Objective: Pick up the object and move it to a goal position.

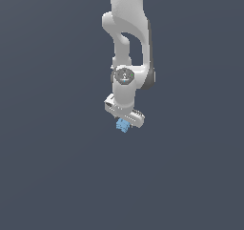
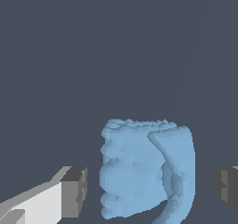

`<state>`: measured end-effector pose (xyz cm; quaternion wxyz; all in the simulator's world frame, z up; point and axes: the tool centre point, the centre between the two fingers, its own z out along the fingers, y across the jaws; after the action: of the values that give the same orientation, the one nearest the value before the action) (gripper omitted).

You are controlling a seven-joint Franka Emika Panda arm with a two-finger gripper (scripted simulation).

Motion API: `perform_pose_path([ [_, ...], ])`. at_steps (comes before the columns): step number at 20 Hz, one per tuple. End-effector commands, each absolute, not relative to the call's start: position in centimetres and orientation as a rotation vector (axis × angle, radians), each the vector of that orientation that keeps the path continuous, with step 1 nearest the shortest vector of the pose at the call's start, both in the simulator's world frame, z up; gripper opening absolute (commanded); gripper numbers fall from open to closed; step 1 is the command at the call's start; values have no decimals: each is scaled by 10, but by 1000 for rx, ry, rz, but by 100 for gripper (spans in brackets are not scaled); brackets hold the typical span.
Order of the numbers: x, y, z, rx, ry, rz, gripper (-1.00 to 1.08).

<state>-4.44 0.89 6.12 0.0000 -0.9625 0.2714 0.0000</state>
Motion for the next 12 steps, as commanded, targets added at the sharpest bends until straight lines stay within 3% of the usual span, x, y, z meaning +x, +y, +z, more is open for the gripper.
perform_pose_path([
  [1, -45, 9, 50, -3023, 854, 0, 100],
  [7, -44, 9, 40, -3023, 855, 0, 100],
  [8, -44, 9, 40, -3023, 855, 0, -100],
  [12, -44, 9, 40, -3023, 855, 0, -100],
])
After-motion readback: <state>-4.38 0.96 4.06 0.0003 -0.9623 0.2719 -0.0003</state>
